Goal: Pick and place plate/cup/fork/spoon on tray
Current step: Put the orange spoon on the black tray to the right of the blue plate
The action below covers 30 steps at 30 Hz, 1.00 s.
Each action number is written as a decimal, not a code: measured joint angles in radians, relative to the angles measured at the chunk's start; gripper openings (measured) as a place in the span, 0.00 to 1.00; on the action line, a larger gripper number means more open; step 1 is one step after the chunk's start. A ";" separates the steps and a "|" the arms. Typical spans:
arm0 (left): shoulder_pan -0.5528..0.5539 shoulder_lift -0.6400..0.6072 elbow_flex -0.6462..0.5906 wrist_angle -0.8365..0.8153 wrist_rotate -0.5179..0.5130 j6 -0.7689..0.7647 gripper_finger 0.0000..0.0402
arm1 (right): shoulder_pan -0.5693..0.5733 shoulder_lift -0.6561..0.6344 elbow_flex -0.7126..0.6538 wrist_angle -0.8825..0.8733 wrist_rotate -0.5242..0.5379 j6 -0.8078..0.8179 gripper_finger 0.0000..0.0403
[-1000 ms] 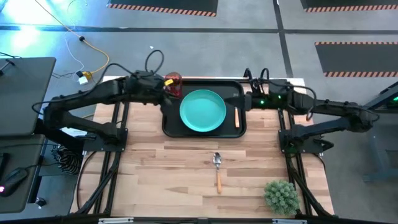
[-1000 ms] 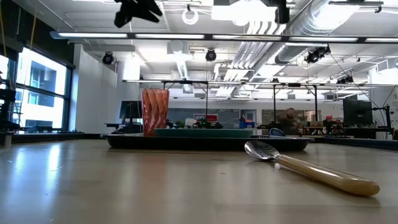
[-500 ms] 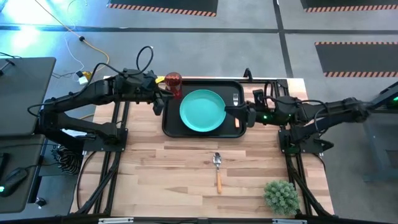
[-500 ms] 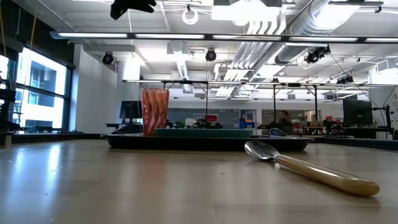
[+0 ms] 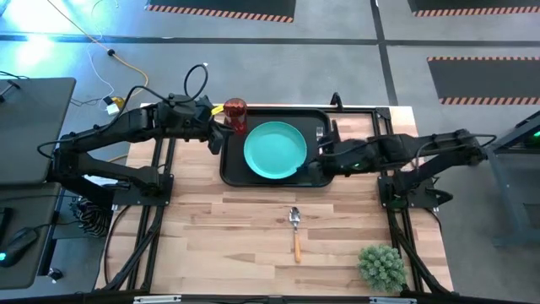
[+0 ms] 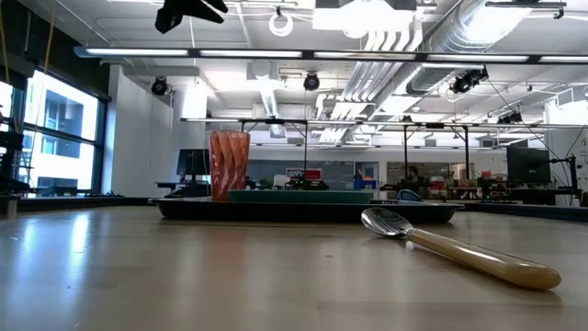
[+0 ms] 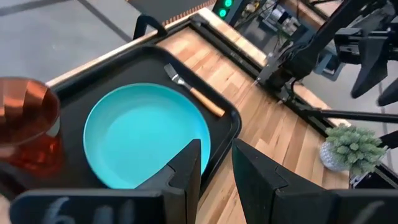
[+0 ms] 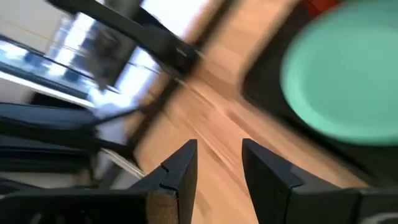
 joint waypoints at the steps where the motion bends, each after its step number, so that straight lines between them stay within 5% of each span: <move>1: 0.000 0.000 0.000 -0.011 0.000 -0.003 0.20 | 0.000 0.013 0.005 -0.031 -0.008 0.027 0.29; 19: 0.000 0.000 0.000 -0.095 0.000 0.105 0.20 | 0.106 0.284 0.007 -0.163 -0.106 0.494 0.29; 30: 0.000 0.000 0.000 -0.095 0.000 0.160 0.20 | 0.177 0.413 0.007 -0.158 -0.201 0.610 0.29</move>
